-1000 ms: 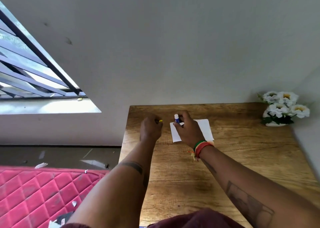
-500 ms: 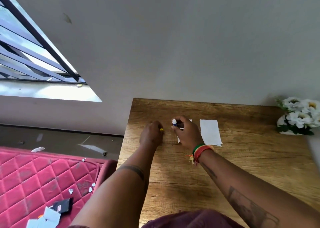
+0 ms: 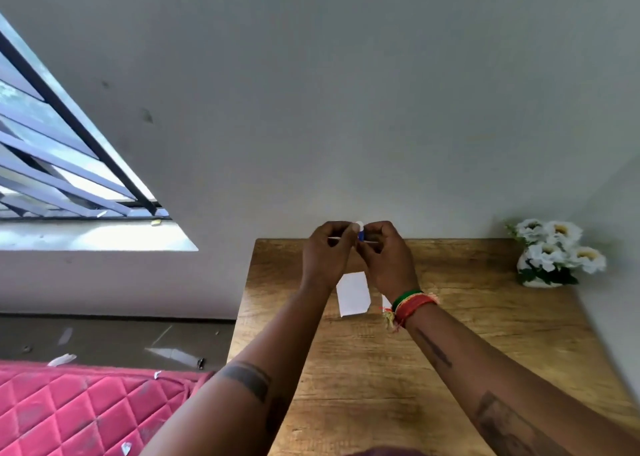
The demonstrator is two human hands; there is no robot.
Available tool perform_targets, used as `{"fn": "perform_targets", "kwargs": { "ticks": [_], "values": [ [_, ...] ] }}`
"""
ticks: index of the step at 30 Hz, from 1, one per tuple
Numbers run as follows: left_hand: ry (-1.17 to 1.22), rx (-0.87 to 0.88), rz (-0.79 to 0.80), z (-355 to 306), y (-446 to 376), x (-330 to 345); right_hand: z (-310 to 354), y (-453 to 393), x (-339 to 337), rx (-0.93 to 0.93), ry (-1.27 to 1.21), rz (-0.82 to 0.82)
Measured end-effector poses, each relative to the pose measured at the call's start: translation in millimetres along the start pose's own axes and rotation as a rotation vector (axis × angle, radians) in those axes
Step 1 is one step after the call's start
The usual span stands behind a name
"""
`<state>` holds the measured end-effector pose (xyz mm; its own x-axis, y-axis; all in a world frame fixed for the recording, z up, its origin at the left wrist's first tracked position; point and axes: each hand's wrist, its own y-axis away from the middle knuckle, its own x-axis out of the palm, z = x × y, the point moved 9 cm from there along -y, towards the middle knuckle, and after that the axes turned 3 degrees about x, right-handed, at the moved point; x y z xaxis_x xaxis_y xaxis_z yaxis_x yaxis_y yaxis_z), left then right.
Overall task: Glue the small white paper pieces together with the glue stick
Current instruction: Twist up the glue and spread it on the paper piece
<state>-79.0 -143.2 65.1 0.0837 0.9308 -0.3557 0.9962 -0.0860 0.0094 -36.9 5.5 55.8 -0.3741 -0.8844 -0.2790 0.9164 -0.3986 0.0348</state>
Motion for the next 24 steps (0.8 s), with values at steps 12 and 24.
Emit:
{"fn": "perform_targets", "kwargs": {
  "ticks": [12, 24],
  "values": [
    [0.177, 0.145, 0.095, -103, 61, 21, 40, 62, -78, 0.047, -0.398, 0.011],
    [0.287, 0.105, 0.093, -115, 100, 19, 27, 92, -75, 0.068, -0.751, 0.175]
  ]
}}
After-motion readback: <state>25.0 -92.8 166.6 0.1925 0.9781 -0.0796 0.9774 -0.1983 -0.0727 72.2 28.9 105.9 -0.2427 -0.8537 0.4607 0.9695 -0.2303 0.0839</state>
